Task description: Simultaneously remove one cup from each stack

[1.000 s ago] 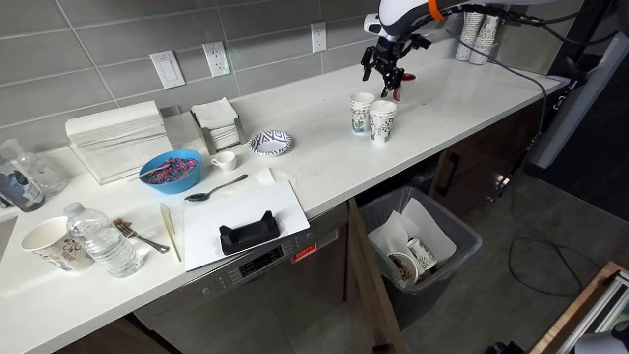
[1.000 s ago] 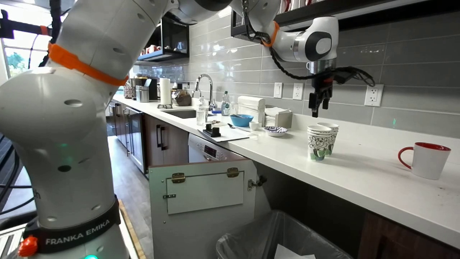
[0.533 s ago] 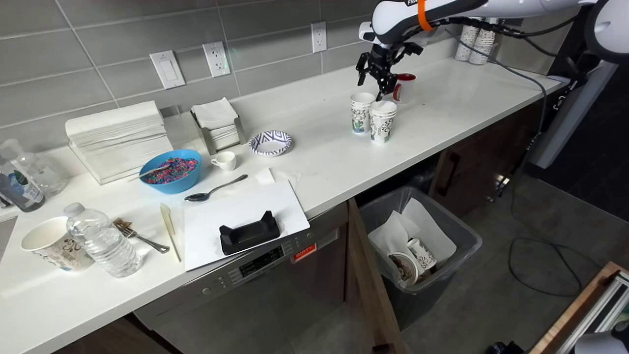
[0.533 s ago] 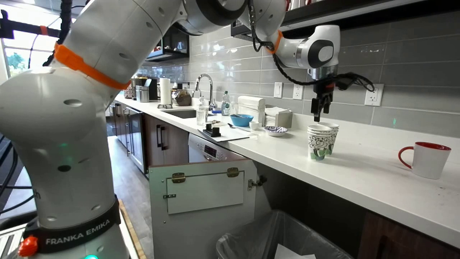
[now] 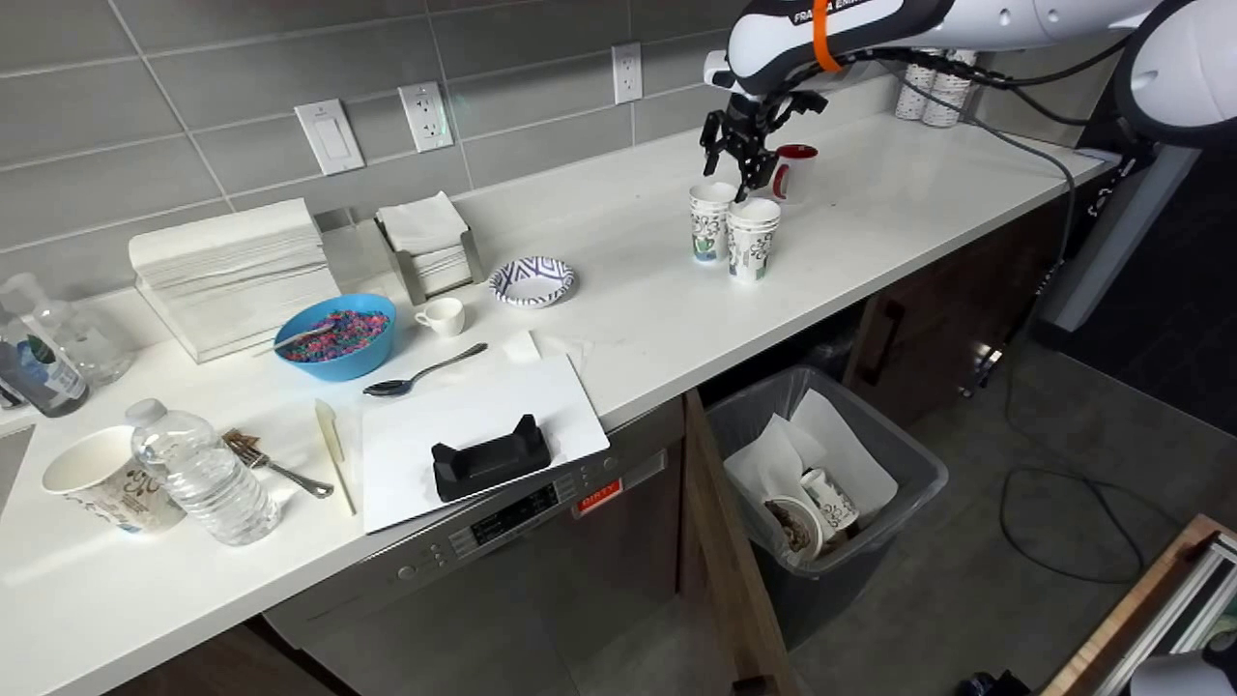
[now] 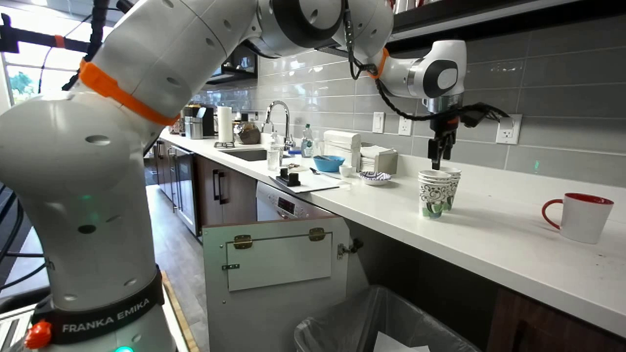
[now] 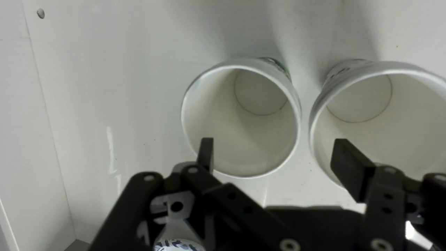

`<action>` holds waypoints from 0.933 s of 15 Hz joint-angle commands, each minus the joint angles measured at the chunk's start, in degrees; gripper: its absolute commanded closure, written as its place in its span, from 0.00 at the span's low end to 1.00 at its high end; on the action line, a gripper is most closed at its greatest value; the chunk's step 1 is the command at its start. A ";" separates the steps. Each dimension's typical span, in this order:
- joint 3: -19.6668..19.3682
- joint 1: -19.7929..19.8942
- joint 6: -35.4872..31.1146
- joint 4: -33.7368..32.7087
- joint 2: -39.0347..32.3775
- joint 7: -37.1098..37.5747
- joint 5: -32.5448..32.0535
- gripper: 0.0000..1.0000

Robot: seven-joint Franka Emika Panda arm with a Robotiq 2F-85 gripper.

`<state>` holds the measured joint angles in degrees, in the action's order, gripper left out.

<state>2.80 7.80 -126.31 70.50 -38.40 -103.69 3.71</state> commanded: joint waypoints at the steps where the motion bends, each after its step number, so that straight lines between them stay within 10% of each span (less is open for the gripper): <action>1: 0.61 0.82 2.75 -2.93 -1.73 -1.10 -1.13 0.13; 14: 0.59 1.09 6.89 -4.51 -2.84 -2.92 -1.21 0.38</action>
<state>2.80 8.38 -121.90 68.84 -39.36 -105.46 3.39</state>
